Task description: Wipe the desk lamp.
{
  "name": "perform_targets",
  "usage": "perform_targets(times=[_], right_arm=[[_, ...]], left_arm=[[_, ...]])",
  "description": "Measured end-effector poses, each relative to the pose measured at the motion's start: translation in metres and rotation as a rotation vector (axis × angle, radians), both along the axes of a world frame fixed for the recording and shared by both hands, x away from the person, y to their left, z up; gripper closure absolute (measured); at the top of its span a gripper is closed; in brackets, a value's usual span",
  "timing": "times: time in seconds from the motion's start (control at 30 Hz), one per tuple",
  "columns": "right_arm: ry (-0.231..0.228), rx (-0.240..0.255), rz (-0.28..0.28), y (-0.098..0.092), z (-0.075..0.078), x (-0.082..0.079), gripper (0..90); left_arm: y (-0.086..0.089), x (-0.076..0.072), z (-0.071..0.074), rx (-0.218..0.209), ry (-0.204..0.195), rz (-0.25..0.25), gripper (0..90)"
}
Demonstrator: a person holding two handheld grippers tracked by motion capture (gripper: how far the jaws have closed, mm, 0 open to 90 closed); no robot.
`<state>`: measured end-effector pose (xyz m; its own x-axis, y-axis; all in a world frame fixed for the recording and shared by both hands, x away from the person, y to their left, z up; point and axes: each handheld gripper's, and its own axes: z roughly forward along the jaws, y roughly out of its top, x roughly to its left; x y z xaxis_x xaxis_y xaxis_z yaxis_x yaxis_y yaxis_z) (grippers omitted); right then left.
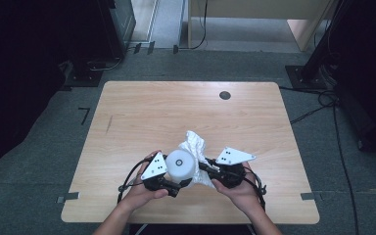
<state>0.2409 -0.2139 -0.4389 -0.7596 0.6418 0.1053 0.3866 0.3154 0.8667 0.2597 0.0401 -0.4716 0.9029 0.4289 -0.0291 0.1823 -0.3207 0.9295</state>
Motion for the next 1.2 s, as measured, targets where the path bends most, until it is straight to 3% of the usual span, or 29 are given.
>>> perform_targets(times=[0.13,0.2,0.3,0.5,0.6,0.67,0.73,0.83,0.93,1.03,1.2], right_arm=[[0.120,-0.148,0.018,0.009,-0.023,0.009,78.9],[0.137,-0.172,0.018,0.012,-0.029,0.010,78.9],[0.100,-0.145,0.005,0.010,-0.021,0.009,78.8],[-0.046,0.046,0.021,-0.004,0.014,-0.005,78.8],[-0.052,0.094,0.028,-0.007,0.018,-0.006,78.8],[-0.035,0.080,0.039,-0.007,0.014,-0.004,78.8],[0.024,0.058,0.045,-0.005,0.006,0.001,78.7],[0.102,-0.040,0.031,0.001,-0.013,0.008,78.8],[0.158,-0.097,0.029,0.006,-0.027,0.013,78.9],[0.141,-0.098,0.023,0.005,-0.024,0.013,78.9],[0.054,-0.005,0.022,-0.003,-0.004,0.006,78.9]], left_arm=[[0.005,0.003,0.003,-0.025,0.004,0.029,8.3],[0.005,0.003,0.002,-0.019,0.002,0.030,8.3],[0.005,0.004,0.001,-0.014,0.007,0.031,8.3],[-0.003,0.001,-0.004,0.024,0.003,0.023,8.3],[-0.005,0.000,-0.004,0.031,0.001,0.024,8.3],[-0.005,0.001,-0.004,0.030,0.001,0.025,8.3],[-0.003,0.002,-0.002,0.010,0.001,0.032,8.3],[0.001,0.003,0.001,-0.026,0.007,0.038,8.3],[0.002,0.003,-0.001,-0.007,0.005,0.044,8.3],[0.000,0.004,-0.004,0.014,0.010,0.041,8.3],[-0.008,0.004,-0.014,0.097,-0.008,0.045,8.3]])
